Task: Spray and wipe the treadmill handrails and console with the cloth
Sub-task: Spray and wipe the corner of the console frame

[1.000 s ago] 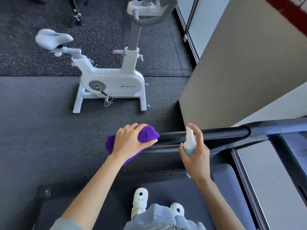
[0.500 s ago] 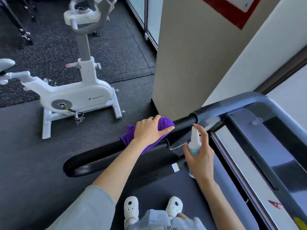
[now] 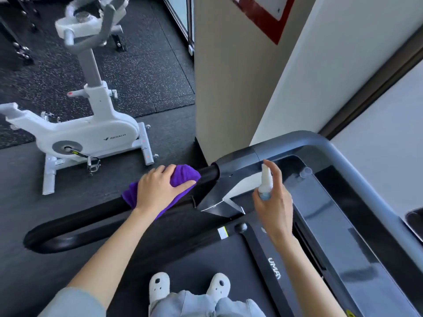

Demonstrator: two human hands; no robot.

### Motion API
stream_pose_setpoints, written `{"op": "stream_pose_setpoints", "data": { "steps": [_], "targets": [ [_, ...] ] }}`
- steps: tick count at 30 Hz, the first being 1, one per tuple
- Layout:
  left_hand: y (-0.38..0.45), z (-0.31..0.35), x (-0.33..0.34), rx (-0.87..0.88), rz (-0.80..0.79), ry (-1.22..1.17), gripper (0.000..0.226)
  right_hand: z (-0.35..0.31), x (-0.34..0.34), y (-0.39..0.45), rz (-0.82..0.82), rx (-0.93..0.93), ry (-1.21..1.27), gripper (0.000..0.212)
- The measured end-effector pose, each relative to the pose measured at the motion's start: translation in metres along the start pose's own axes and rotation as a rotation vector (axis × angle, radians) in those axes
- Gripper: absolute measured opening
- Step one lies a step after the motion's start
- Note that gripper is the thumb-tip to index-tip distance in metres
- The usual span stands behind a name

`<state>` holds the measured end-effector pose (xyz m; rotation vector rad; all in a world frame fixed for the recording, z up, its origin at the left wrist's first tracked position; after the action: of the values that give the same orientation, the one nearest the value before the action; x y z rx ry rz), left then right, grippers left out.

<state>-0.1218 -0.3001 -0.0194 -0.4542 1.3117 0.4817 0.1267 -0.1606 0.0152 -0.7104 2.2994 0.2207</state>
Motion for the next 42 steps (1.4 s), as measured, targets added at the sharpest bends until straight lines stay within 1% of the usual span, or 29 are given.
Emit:
{"op": "stream_pose_setpoints", "data": {
  "steps": [3,7,9,12,17,21,23,27,31,33,35,37,40,42],
  "targets": [
    [-0.006,-0.001,-0.007,-0.046,0.045,-0.065,0.079,0.016,-0.022,0.009,0.040,0.052,-0.068,0.072],
    [-0.001,0.018,-0.019,-0.083,0.129,-0.276,0.070,0.023,-0.037,0.022,0.067,0.075,-0.125,0.073],
    [0.002,0.027,-0.025,-0.083,0.162,-0.395,0.064,0.026,-0.039,0.027,0.088,0.080,-0.082,0.072],
    [0.005,0.034,-0.028,-0.090,0.178,-0.548,0.063,0.028,-0.040,0.034,0.121,0.090,-0.029,0.069],
    [0.012,0.034,-0.027,-0.062,0.157,-0.604,0.057,0.024,-0.042,0.034,0.103,0.093,-0.119,0.069],
    [0.023,0.049,-0.028,-0.030,0.117,-0.646,0.056,0.028,-0.064,0.037,0.209,0.091,-0.117,0.067],
    [0.029,0.062,-0.027,0.000,0.085,-0.645,0.059,0.036,-0.077,0.041,0.258,0.128,-0.087,0.066],
    [0.037,0.087,-0.027,0.069,0.061,-0.657,0.060,0.055,-0.094,0.049,0.341,0.195,0.062,0.066],
    [0.043,0.095,-0.024,0.097,0.060,-0.633,0.057,0.066,-0.092,0.051,0.259,0.284,0.042,0.065],
    [0.050,0.099,-0.021,0.116,0.058,-0.612,0.060,0.066,-0.091,0.045,0.252,0.267,0.066,0.064],
    [0.060,0.109,-0.014,0.138,0.022,-0.577,0.066,0.064,-0.093,0.037,0.267,0.260,0.074,0.065],
    [0.073,0.128,-0.003,0.168,-0.049,-0.495,0.070,0.061,-0.094,0.029,0.289,0.264,0.082,0.067],
    [0.088,0.164,0.017,0.226,-0.113,-0.205,0.068,0.057,-0.093,0.022,0.284,0.262,0.114,0.071],
    [0.104,0.187,0.026,0.250,-0.144,-0.097,0.070,0.056,-0.091,0.018,0.286,0.261,0.133,0.072]
  ]
}}
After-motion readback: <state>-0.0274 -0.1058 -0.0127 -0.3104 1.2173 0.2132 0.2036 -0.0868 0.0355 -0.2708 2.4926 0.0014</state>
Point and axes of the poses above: each hand's wrist, its own y-axis towards the middle knuckle, its own x-axis out of the palm, z = x × y, the point moved 7 cm from there along y, towards the middle knuckle, and after that the axes turned 13 degrees about -z, right-handed, at the moved point
